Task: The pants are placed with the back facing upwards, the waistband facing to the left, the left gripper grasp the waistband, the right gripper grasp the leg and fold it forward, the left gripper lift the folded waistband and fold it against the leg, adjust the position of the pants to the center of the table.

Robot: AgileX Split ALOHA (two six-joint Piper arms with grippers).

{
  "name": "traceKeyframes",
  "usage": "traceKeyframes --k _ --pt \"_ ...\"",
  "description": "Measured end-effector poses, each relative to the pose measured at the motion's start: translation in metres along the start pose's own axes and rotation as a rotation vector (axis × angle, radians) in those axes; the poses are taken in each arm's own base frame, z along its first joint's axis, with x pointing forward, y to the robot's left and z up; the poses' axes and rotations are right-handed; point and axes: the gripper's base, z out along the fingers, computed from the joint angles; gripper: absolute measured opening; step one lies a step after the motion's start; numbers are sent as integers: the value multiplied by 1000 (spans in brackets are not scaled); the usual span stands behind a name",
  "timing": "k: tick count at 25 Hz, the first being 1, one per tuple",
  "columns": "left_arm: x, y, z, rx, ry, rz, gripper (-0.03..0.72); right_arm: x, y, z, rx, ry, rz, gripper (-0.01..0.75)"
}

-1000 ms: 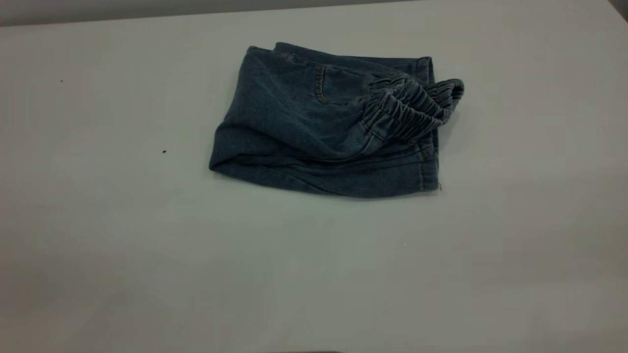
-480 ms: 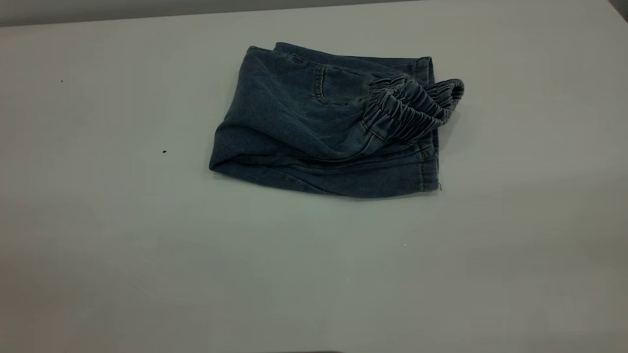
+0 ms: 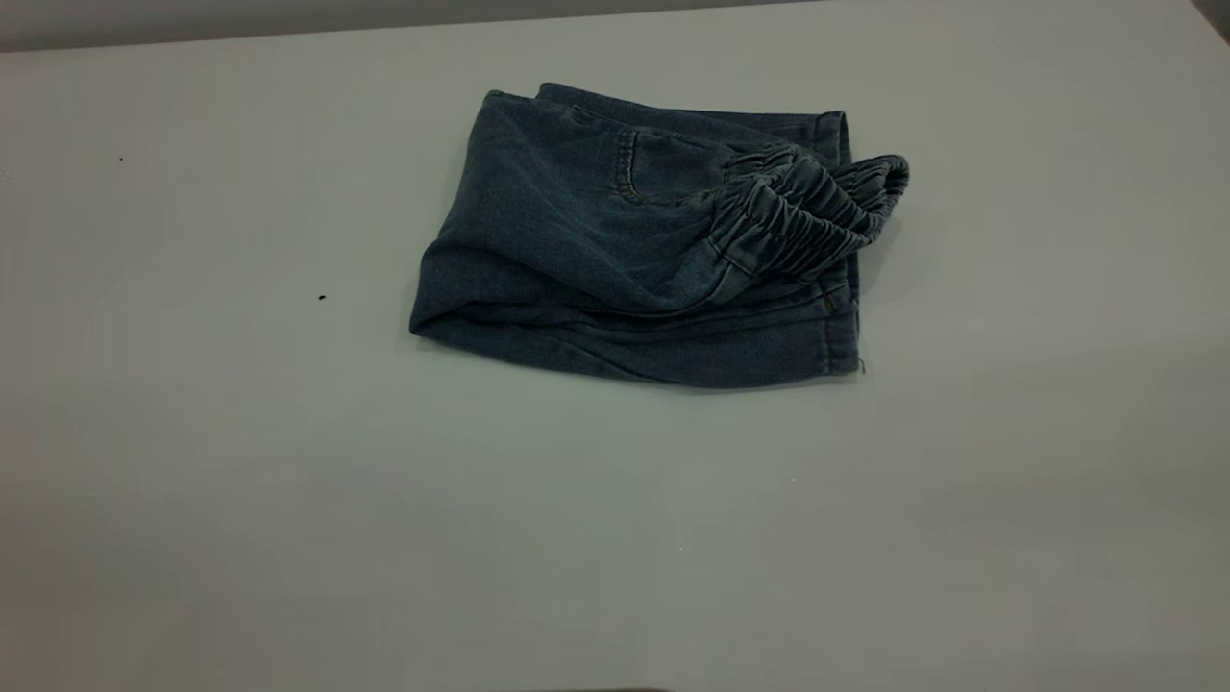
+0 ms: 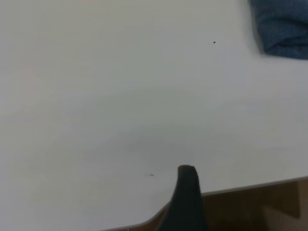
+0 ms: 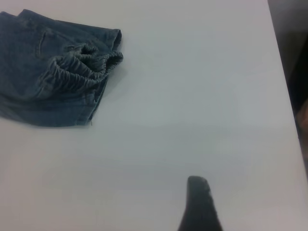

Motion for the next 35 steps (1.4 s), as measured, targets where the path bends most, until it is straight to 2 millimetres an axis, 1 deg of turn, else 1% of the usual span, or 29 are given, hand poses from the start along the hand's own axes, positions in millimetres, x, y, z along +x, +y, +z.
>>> traceKeyframes --k 6,16,35 --pt "0 0 0 0 0 0 570 0 0 -1 -40 3 -22 423" --pt "0 0 0 0 0 0 570 1 -6 -1 19 5 38 423" --pt "0 0 0 0 0 0 570 1 -8 -1 43 6 27 423"
